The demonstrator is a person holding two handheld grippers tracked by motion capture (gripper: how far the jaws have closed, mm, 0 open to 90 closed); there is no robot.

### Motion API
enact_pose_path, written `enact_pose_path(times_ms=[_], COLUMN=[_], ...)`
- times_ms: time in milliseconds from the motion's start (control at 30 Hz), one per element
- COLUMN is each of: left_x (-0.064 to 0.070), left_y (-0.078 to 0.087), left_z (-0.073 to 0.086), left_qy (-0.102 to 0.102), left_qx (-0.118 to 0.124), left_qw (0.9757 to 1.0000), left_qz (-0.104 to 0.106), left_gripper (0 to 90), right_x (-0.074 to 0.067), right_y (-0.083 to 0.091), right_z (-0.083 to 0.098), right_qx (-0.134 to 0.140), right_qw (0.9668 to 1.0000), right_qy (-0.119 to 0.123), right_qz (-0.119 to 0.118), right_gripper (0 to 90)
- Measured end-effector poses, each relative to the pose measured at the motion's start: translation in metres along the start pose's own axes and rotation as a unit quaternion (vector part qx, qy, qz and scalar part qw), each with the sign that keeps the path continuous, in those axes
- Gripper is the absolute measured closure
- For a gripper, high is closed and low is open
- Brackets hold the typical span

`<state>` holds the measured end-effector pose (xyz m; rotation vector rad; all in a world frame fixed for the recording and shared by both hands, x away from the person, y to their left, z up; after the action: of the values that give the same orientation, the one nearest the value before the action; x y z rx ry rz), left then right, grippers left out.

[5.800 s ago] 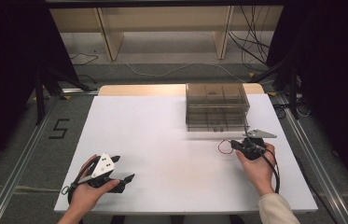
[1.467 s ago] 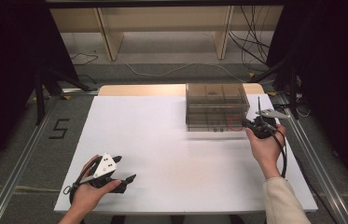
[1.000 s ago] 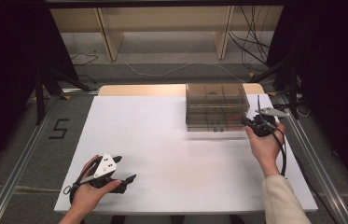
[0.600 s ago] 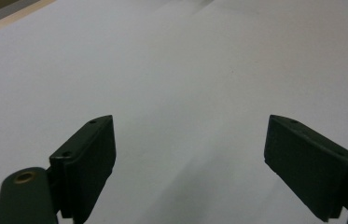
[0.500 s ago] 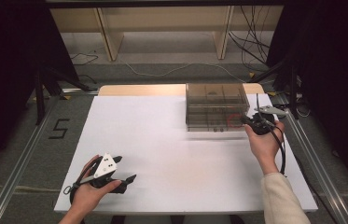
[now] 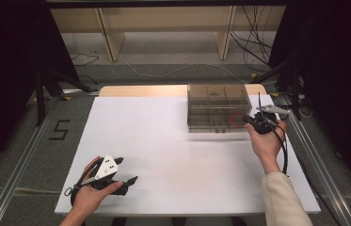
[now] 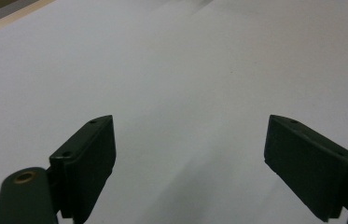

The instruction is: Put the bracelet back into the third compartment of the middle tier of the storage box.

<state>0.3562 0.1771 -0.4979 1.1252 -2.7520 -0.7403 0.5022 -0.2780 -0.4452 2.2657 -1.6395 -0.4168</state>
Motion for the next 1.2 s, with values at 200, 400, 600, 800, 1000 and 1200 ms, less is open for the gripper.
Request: enact_pose_path(times_ms=[200, 400, 600, 800, 1000, 1200], left_x=[0.000, 0.000, 0.000, 0.000, 0.000, 0.000], left_y=[0.000, 0.000, 0.000, 0.000, 0.000, 0.000], left_z=[0.000, 0.000, 0.000, 0.000, 0.000, 0.000], left_qy=[0.000, 0.000, 0.000, 0.000, -0.001, -0.002], left_qx=[0.000, 0.000, 0.000, 0.000, 0.000, 0.000], left_qw=[1.0000, 1.0000, 1.0000, 1.0000, 1.0000, 1.0000], left_qz=[0.000, 0.000, 0.000, 0.000, 0.001, 0.002], left_gripper=[16.6, 16.6, 16.6, 16.6, 16.6, 16.6], right_x=[0.001, 0.002, 0.003, 0.008, 0.010, 0.011], right_y=[-0.003, -0.004, -0.007, -0.011, -0.016, -0.019], right_z=[-0.001, -0.002, -0.001, 0.002, 0.005, 0.006], right_qx=[0.000, 0.000, -0.003, -0.005, -0.009, -0.006], right_qw=[1.0000, 1.0000, 0.9999, 0.9998, 0.9995, 0.9992], right_qy=[0.000, 0.001, 0.004, 0.007, 0.011, 0.019], right_qz=[0.002, 0.004, 0.009, 0.020, 0.027, 0.034], right_gripper=[90.0, 90.0, 90.0, 90.0, 90.0, 90.0])
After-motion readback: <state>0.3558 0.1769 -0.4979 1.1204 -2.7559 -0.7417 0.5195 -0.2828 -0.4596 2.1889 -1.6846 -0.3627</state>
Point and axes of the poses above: each handheld gripper's, and its own axes: y roughly backward along the jaws, z roughly out of its underside, x roughly to its right, the point moved 5 cm from there along -y, roughly forward along the jaws, and after that the axes turned 7 degrees about x, right-handed, at the moved point
